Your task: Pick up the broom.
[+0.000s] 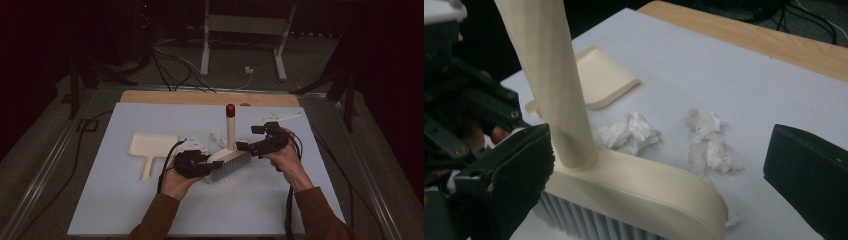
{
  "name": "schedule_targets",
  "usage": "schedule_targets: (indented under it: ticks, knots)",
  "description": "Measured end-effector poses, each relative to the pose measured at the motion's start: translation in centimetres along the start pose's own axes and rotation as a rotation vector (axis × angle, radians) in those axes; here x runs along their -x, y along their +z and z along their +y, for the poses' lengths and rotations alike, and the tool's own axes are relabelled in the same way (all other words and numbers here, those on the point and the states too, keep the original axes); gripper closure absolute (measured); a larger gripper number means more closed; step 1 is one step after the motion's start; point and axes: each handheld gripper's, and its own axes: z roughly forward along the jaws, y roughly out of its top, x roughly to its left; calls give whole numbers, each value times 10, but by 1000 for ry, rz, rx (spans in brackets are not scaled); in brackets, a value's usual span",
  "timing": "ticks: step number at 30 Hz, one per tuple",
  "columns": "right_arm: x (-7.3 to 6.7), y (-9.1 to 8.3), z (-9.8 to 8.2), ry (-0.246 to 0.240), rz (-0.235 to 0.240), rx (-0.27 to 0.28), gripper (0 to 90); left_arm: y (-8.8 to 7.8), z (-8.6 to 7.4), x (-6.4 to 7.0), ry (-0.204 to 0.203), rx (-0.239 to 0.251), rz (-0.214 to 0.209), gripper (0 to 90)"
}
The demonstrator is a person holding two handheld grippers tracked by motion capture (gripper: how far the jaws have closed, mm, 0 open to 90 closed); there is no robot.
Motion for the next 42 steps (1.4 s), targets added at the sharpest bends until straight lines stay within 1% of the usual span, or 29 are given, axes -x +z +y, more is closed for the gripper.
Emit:
schedule_targets:
  ticks: [6,12,17,23,26,28,32,38,40,42]
  knots:
    - [-3,4,0,-23,9,-24,0,-4,0,-3,13,-1,-14,699]
    - [-2,5,0,-30,15,-31,0,-5,0,-5,25,-5,-30,699]
    - [-4,6,0,-58,17,-47,0,-6,0,-8,30,-7,-44,699]
    - [-6,10,0,-77,27,-57,0,-10,1,-11,38,-7,-58,699]
    - [-7,12,0,-77,37,-56,0,-11,2,-12,45,-9,-65,699]
    - [-7,13,0,-79,54,-51,0,-12,2,-12,48,-12,-69,699]
    - [-8,15,1,-90,72,-52,0,-13,2,-14,49,-10,-75,699]
    - [-8,17,1,-96,85,-32,0,-14,2,-15,58,-17,-92,699]
    - [-9,18,1,-111,79,-41,2,-13,2,-16,61,-20,-97,699]
    - [-10,18,1,-127,79,-61,14,-13,2,-16,62,-21,-101,699]
